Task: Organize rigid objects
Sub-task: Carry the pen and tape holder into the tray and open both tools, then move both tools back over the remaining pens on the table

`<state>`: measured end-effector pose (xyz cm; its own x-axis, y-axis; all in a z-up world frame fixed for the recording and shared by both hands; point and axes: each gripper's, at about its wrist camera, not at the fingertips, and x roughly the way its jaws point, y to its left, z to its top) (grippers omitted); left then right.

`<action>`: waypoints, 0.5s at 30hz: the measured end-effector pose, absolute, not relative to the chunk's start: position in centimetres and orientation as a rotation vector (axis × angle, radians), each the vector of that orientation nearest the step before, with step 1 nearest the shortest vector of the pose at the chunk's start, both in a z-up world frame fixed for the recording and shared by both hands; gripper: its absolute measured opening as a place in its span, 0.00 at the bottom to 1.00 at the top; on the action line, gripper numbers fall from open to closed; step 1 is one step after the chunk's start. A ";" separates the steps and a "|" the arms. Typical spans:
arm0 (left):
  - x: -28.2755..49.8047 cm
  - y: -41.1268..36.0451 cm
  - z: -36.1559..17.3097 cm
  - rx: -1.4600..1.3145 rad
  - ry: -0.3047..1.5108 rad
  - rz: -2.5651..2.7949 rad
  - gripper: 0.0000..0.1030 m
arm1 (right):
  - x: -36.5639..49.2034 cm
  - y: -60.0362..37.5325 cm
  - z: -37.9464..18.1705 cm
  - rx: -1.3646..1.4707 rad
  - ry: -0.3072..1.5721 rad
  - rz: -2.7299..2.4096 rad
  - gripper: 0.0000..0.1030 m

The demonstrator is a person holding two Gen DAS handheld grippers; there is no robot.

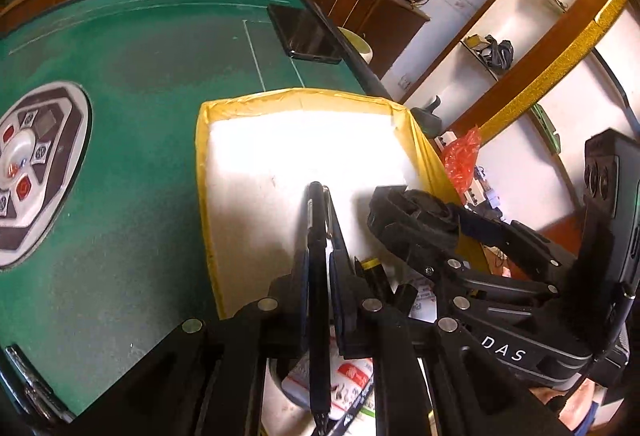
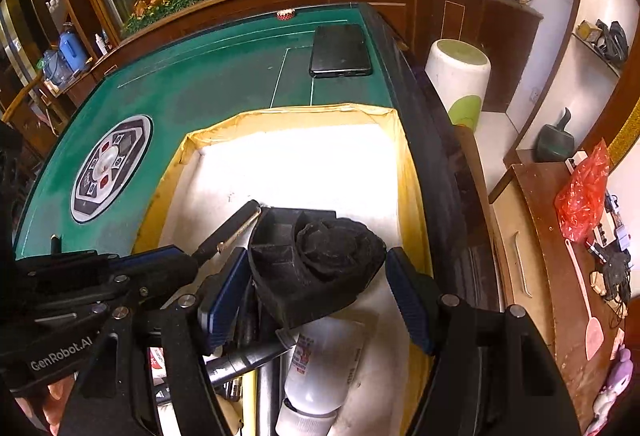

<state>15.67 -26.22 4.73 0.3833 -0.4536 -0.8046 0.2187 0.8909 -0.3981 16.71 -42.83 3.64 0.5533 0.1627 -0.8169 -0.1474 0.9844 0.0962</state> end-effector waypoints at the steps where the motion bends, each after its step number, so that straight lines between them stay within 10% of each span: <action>1: 15.5 -26.1 4.9 -0.249 1.098 -0.439 0.13 | 16.4 -42.8 3.7 0.023 0.965 0.186 0.67; 15: 8.3 -19.7 8.9 -0.346 0.982 -0.469 0.21 | 6.7 -41.0 7.9 0.222 0.742 0.364 0.73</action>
<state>8.26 -19.71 8.86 0.4692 -0.5256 -0.7097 0.2210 0.8479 -0.4819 6.71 -40.99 7.88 0.6785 0.3990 -0.6169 -0.2437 0.9144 0.3233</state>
